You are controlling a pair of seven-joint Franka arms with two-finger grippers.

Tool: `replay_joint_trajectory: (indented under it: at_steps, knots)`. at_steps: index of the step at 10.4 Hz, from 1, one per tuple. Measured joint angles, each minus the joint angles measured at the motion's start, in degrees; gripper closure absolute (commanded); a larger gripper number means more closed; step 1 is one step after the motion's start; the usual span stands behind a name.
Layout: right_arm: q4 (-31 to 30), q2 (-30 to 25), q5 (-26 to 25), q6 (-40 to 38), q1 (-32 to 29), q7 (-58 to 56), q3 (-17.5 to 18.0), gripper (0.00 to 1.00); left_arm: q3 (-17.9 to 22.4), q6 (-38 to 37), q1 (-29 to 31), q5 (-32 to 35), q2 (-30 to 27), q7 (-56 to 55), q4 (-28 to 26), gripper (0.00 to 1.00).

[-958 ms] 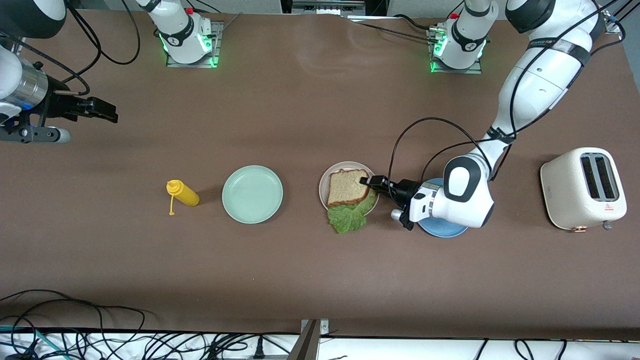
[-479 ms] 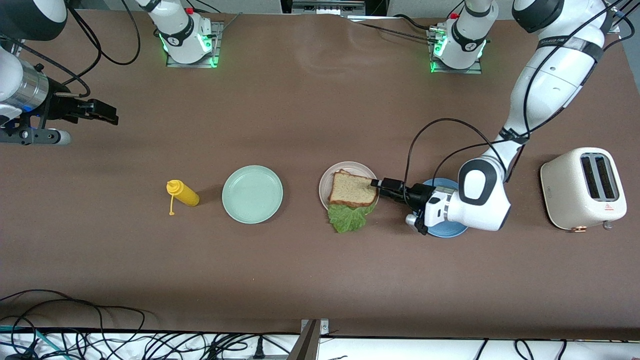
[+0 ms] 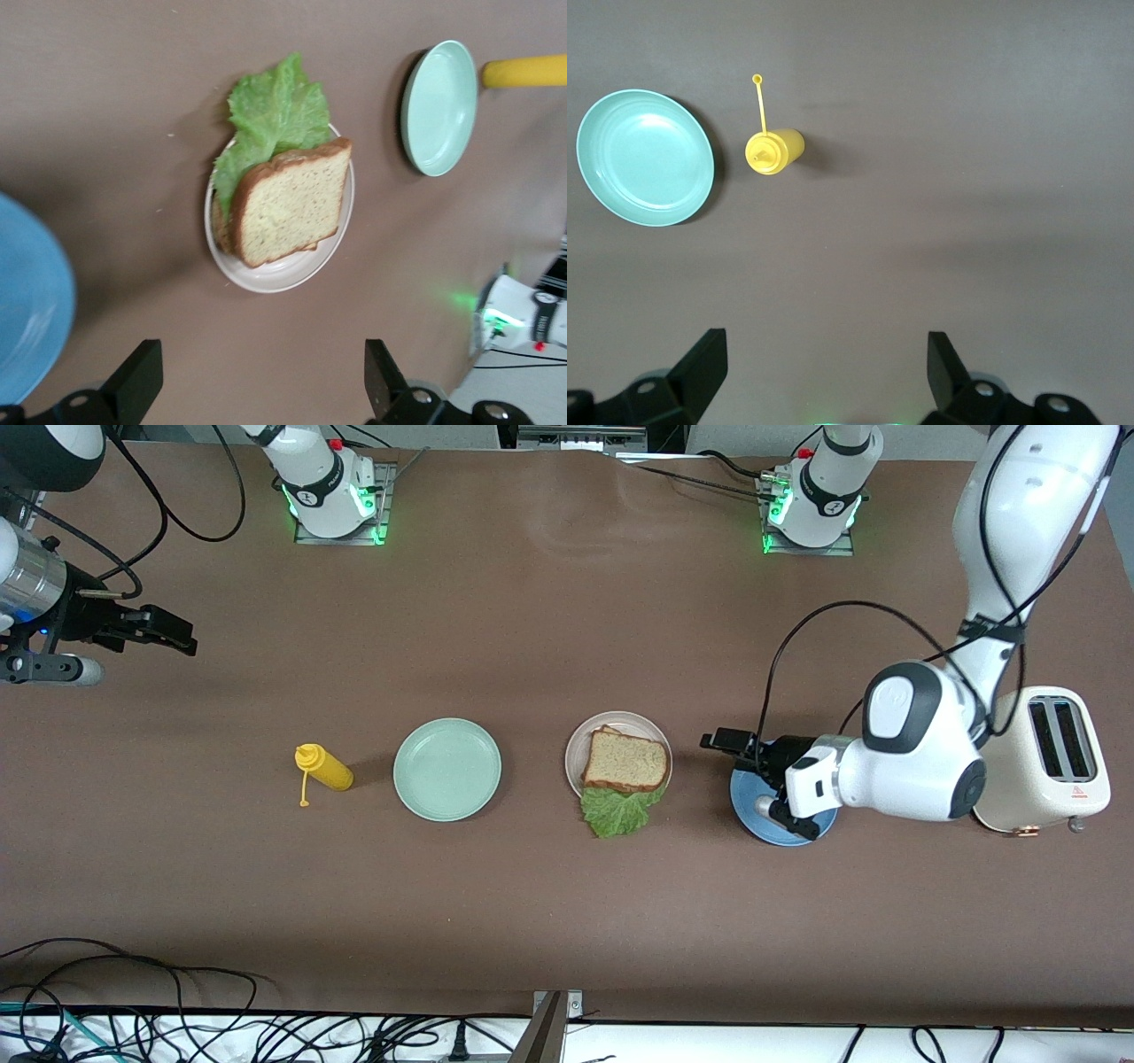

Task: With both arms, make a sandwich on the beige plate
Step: 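Open the left gripper and withdraw it toward the toaster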

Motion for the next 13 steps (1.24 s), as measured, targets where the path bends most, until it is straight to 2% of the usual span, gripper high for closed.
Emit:
replay_joint_trajectory:
  at_steps: [5,7,8,11,13]
  knots:
    - [2.1,0.2,0.0,2.7,0.2,0.1,0.3,0.00,0.1,-7.7,0.3,16.5,-11.7,-8.8,0.2,0.00]
    - [3.2,0.2,0.0,2.8,0.3,0.1,0.3,0.00,0.4,-11.4,0.3,19.9,-17.8,-10.5,0.2,0.00]
    - [3.5,0.3,0.0,2.8,0.3,0.1,0.3,0.00,2.2,-12.8,-0.2,20.1,-21.0,-12.3,0.2,0.00]
    - [3.6,0.3,0.0,2.8,0.3,0.1,0.3,0.00,17.8,-14.6,-9.0,20.1,-28.5,-13.2,-0.3,0.00]
    - [3.6,0.3,0.0,2.8,0.3,0.1,0.3,0.00,21.9,-14.6,-11.9,20.4,-30.8,-13.3,-1.5,0.00]
